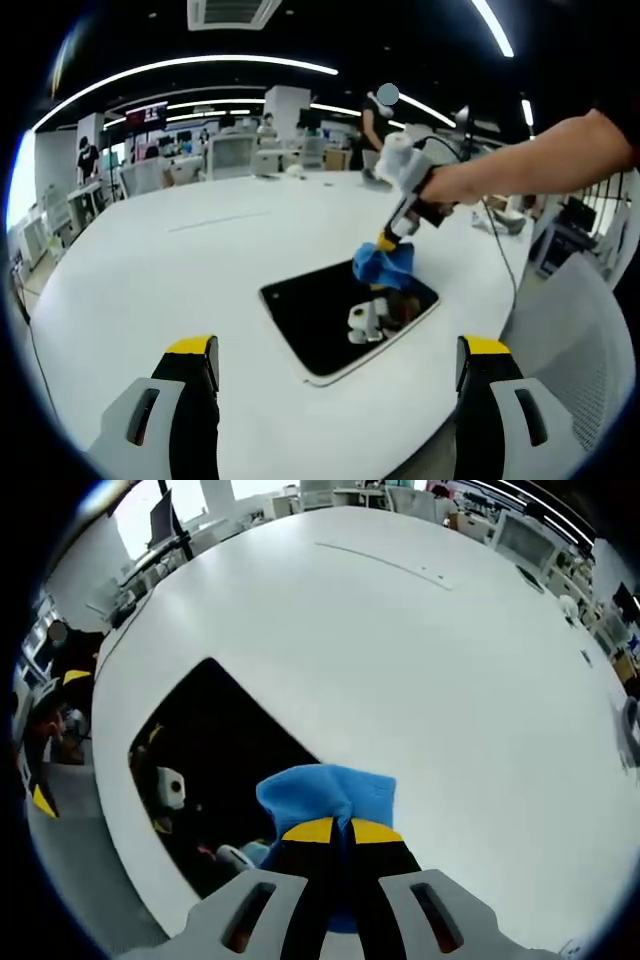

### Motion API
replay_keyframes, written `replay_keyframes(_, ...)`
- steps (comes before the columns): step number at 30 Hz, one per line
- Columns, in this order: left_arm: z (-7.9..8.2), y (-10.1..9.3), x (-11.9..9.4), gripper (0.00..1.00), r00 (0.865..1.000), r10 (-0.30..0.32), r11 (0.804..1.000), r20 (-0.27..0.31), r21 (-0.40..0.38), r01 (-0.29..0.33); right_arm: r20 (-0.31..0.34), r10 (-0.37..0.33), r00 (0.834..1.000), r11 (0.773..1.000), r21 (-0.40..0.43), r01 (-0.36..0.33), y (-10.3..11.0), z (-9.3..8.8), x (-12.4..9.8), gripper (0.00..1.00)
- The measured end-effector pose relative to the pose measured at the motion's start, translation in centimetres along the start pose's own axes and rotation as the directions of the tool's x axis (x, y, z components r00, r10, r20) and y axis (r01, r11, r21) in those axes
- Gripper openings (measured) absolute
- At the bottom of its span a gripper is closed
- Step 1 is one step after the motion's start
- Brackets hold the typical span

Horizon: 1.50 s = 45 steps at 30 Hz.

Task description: Wipe the mirror surface with the cleaning cloth until all visible marks leave the cleaned area.

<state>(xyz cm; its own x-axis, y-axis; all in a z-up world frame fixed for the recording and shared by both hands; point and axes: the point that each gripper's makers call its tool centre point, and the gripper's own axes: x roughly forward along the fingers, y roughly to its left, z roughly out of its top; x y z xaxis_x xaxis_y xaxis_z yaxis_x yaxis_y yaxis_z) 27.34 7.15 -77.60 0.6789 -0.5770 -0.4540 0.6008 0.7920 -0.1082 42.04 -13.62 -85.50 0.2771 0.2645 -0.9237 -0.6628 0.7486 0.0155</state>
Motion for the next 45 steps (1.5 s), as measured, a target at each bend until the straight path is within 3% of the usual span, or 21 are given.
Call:
replay_keyframes(20,-0.1,0.2,0.0,0.99,1.0,0.012,1.0,-0.01,0.006,-0.012,-0.007,0.012,1.0,0.999,0.042,-0.012,-0.5,0.5,0.3,0.0)
replay_keyframes(35,-0.1,0.5,-0.1,0.99,1.0,0.026,1.0,-0.006,0.011,-0.026,-0.014,-0.006,1.0,1.0,-0.004,0.006,-0.2,0.5,0.2,0.0)
replay_keyframes(45,-0.1,0.5,-0.1,0.99,1.0,0.027,1.0,-0.007,0.013,-0.027,0.023,0.01,1.0,1.0,-0.024,-0.01,-0.2,2.4,-2.2,0.0)
